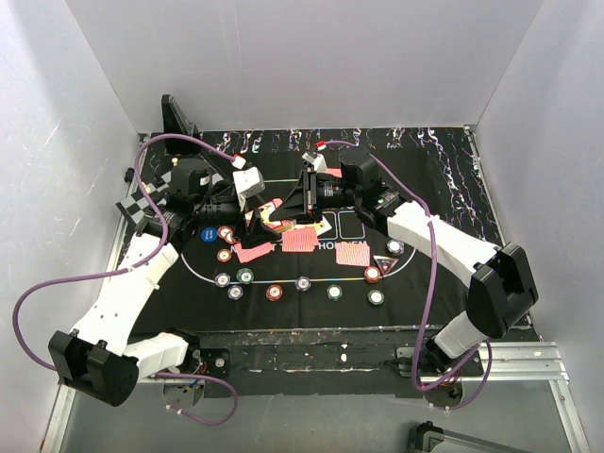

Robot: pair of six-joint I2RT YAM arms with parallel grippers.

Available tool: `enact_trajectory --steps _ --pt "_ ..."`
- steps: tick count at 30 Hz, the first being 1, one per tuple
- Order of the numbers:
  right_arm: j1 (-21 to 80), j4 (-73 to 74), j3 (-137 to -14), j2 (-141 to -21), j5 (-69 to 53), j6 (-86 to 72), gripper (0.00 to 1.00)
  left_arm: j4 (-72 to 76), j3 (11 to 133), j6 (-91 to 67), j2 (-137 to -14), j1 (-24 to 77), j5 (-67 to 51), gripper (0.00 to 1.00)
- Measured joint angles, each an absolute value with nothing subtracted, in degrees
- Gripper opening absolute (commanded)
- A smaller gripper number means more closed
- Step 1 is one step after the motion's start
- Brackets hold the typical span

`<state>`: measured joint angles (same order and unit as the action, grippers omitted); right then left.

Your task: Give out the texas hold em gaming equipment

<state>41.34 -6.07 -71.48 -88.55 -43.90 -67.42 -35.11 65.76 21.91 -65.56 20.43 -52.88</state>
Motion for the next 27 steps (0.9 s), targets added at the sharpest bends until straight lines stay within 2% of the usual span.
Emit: enact_trajectory --steps 1,3,6,8,14,19,27 --pt "41.3 -5.9 -71.5 -88.6 -43.9 -67.8 0.03 -35.0 65.8 21.9 -65.6 20.4 -52.9 0.23" --pt "41.3 -5.8 -71.5 -88.6 -43.9 -67.7 0.01 -34.9 65.8 21.6 -65.6 20.4 -52.6 0.64" --pt "41.3 -5.1 -71.5 -88.6 -43.9 -67.2 0.01 -35.0 65.8 20.4 -65.6 20.6 -51.8 0.9" --pt "40.9 -3.5 -71.5 -88.5 -43.9 -66.3 0.01 -35.6 66.1 19.8 -65.6 20.6 -51.2 0.98" --pt "38.6 3.3 -69.8 -86.5 -43.5 -60.5 0.01 -37.6 68.1 15.4 -65.0 19.6 -49.0 0.98" --pt "38.1 14.1 -69.8 -86.7 -40.4 -48.9 0.01 -37.8 70.0 8.4 -65.0 11.8 -49.3 0.98" --pt "44.8 24.3 -73.0 -97.4 -35.9 -33.4 0.01 -38.8 69.7 3.1 -64.8 2.1 -46.7 0.98"
